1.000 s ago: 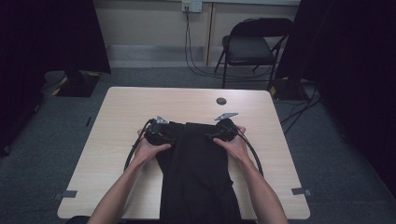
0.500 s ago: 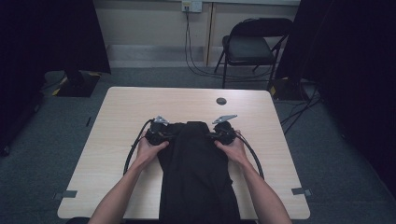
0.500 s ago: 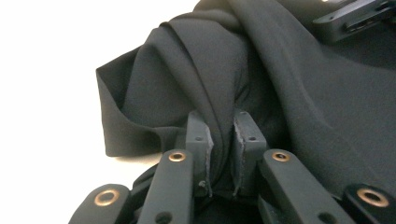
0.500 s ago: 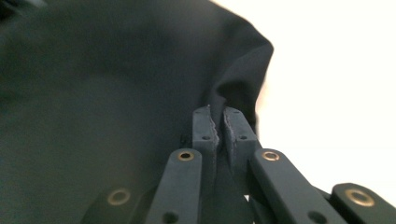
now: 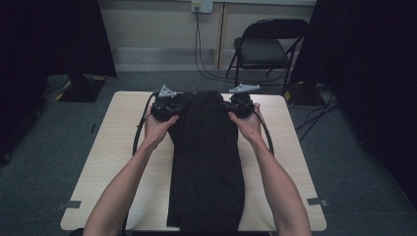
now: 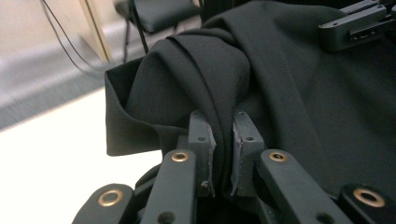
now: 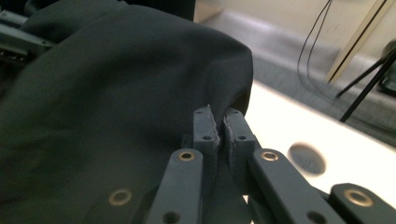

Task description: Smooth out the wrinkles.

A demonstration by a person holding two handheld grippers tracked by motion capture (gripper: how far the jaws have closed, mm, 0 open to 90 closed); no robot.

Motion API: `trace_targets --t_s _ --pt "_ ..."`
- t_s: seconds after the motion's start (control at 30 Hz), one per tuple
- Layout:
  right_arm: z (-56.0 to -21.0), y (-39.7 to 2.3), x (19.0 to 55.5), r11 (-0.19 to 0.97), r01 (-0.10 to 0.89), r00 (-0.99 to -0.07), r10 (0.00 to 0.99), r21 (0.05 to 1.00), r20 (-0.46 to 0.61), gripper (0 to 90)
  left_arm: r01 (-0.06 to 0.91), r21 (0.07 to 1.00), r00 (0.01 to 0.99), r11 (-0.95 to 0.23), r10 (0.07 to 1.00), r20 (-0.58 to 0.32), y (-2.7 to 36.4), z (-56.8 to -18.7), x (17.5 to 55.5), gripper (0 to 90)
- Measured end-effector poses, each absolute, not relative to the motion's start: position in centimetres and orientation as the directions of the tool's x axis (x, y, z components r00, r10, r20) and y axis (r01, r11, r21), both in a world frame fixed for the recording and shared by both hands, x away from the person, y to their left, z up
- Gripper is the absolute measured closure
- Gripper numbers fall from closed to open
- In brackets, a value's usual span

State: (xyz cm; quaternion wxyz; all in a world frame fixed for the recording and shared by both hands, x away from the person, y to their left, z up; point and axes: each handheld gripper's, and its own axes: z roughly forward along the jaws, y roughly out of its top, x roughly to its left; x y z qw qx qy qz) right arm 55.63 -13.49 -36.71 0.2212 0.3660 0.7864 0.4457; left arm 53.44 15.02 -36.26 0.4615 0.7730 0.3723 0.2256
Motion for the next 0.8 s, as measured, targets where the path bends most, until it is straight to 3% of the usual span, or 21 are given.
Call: trace_targets --t_s 0.07,0.2,0.53,0.57,0.67,0.7,0.73,0.8 --pt "-34.2 -14.0 55.4 0.307 0.33 -0.643 0.765 0.893 -0.026 85.4 0.314 0.909 0.625 -0.275 0.781 0.02 15.1 -34.6 52.6 81.1" --pt "-33.7 -14.7 53.9 0.295 0.29 -0.679 0.734 0.91 -0.021 85.4 0.282 0.922 0.651 -0.264 0.759 0.018 15.5 -34.9 50.8 80.9" --pt "-38.3 -16.9 42.8 0.329 0.244 -0.796 0.605 0.912 -0.005 84.3 0.267 0.919 0.757 -0.288 0.653 -0.016 17.1 -39.4 39.7 79.9" --pt "-39.3 -16.8 40.4 0.355 0.24 -0.818 0.575 0.903 -0.009 83.0 0.266 0.918 0.758 -0.294 0.652 -0.011 17.4 -39.6 38.6 76.9" --pt "-40.4 -16.7 38.3 0.383 0.249 -0.837 0.548 0.89 -0.001 81.5 0.274 0.916 0.78 -0.294 0.625 -0.033 18.4 -39.8 36.1 70.9" --pt "-41.8 -16.7 36.4 0.406 0.263 -0.853 0.521 0.875 0.015 76.5 0.281 0.926 0.795 -0.253 0.601 -0.077 19.0 -39.3 34.9 64.6" --pt "-41.8 -16.7 36.4 0.406 0.263 -0.853 0.521 0.875 0.015 76.5 0.281 0.926 0.795 -0.253 0.601 -0.077 19.0 -39.3 34.9 60.4" --pt "-42.8 -16.8 34.7 0.426 0.279 -0.868 0.495 0.861 0.036 70.4 0.249 0.928 0.788 -0.278 0.615 -0.027 19.0 -38.9 34.4 60.3"
